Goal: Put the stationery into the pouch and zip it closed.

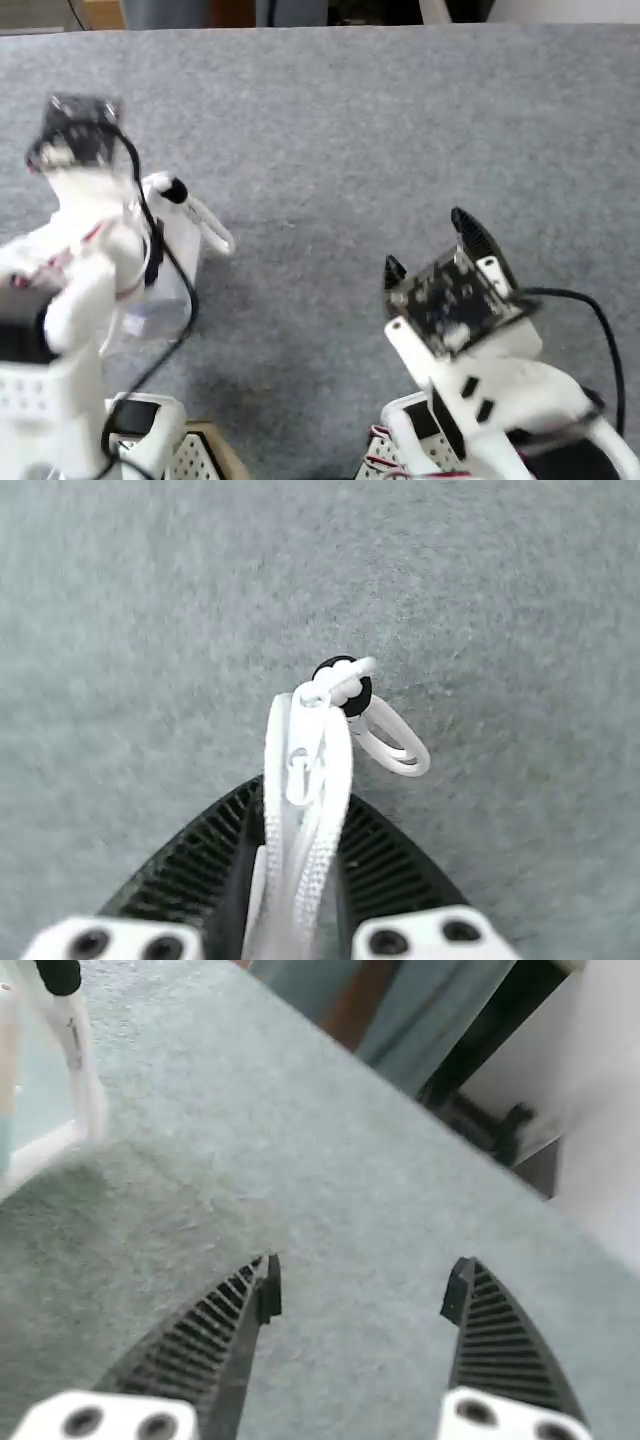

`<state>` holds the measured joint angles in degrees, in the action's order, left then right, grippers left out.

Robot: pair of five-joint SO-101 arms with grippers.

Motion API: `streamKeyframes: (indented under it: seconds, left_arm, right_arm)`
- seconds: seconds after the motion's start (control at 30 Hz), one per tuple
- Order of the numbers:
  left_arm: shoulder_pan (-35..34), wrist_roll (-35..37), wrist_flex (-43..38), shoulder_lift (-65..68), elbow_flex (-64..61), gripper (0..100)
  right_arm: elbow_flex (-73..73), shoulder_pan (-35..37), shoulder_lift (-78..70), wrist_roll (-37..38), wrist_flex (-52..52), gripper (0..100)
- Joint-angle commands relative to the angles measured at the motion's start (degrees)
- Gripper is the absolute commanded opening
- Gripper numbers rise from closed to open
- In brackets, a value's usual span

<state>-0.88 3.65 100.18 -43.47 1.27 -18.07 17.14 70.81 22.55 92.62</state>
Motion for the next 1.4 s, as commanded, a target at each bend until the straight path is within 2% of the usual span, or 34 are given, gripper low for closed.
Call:
streamKeyframes:
  seconds: [0.0,0.13,0.3,0.4,0.63,0.8,0.87,0.97,1.07,1.2,1.37]
  left_arm:
    - [-0.48,13.89,0.79,3.96,6.20,3]
    - [-0.48,23.47,0.62,7.21,7.25,3]
    - [-3.74,29.80,0.70,10.99,12.44,3]
    - [-3.03,30.86,0.70,12.84,16.66,3]
    - [4.62,31.30,0.70,16.09,29.49,3]
    - [6.37,33.49,0.70,13.89,20.44,3]
    - [6.37,33.41,0.53,12.75,15.43,3]
    - [3.03,33.41,-0.35,11.25,12.35,3]
    - [-1.45,33.41,0.62,10.20,9.54,3]
    - [-9.27,33.14,0.62,9.49,3.47,3]
    - [-16.48,30.86,0.53,9.32,-2.24,3]
  right_arm:
    - [-2.77,-0.70,-0.31,-3.25,-1.58,27.5]
    - [-5.58,-0.70,0.13,-3.43,-1.58,27.5]
    - [-8.75,-0.70,0.13,-7.30,-1.67,27.5]
    - [-10.07,-0.70,0.13,-8.62,-1.67,27.5]
    - [-10.59,-0.70,0.04,-8.62,-1.58,27.5]
    - [-11.03,0.18,0.22,-8.35,0.18,27.5]
    - [-11.12,5.01,0.22,-8.09,2.02,27.5]
    - [-11.12,15.12,0.13,-8.09,4.40,27.8]
    - [-10.59,17.49,0.13,-6.59,4.40,27.9]
    - [-7.87,25.58,-0.57,-7.03,2.46,27.8]
    - [-1.54,26.73,-3.91,-12.40,-8.88,27.6]
